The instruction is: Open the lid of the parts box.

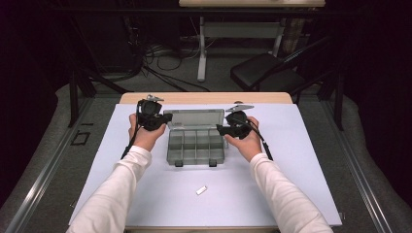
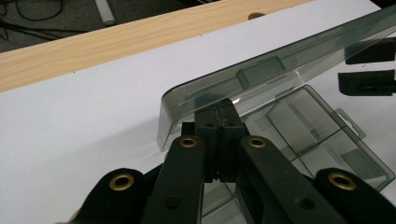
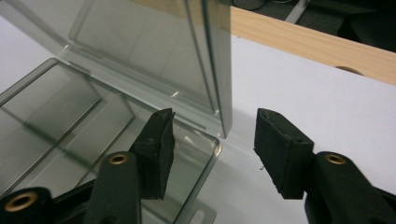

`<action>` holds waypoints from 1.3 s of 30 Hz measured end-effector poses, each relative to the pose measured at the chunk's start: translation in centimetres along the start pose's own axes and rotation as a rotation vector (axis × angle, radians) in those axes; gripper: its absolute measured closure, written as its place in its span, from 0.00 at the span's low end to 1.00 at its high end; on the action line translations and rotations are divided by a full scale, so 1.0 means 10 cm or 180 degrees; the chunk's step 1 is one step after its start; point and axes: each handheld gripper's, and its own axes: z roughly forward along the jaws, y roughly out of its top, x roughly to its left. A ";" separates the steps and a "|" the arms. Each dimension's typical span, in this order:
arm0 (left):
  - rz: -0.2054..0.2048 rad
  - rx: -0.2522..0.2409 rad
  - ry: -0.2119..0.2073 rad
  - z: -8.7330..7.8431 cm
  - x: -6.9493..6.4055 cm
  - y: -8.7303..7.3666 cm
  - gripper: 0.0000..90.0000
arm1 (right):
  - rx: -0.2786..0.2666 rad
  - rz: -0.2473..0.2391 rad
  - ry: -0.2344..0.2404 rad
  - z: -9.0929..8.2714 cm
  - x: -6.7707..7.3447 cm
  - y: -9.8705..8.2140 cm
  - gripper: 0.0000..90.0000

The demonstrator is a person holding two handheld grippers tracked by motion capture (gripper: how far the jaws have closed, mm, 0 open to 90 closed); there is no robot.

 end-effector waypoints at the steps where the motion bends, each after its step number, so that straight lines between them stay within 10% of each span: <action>1: -0.0001 0.0001 0.0000 0.00 0.00 0.00 1.00 | -0.0025 0.0029 -0.0008 0.02 -0.01 0.00 0.55; 10: -0.0035 -0.0011 -0.0006 0.00 0.02 0.00 1.00 | -0.0031 0.0324 -0.0001 0.20 -0.09 -0.04 0.69; 24: -0.0011 -0.0010 -0.0033 0.01 0.01 -0.01 0.98 | -0.0038 0.0220 0.0064 0.23 -0.11 -0.09 0.90; 39: -0.0115 0.0099 -0.0146 0.13 0.06 -0.22 0.82 | -0.0031 0.0284 0.0095 0.23 -0.13 -0.08 0.91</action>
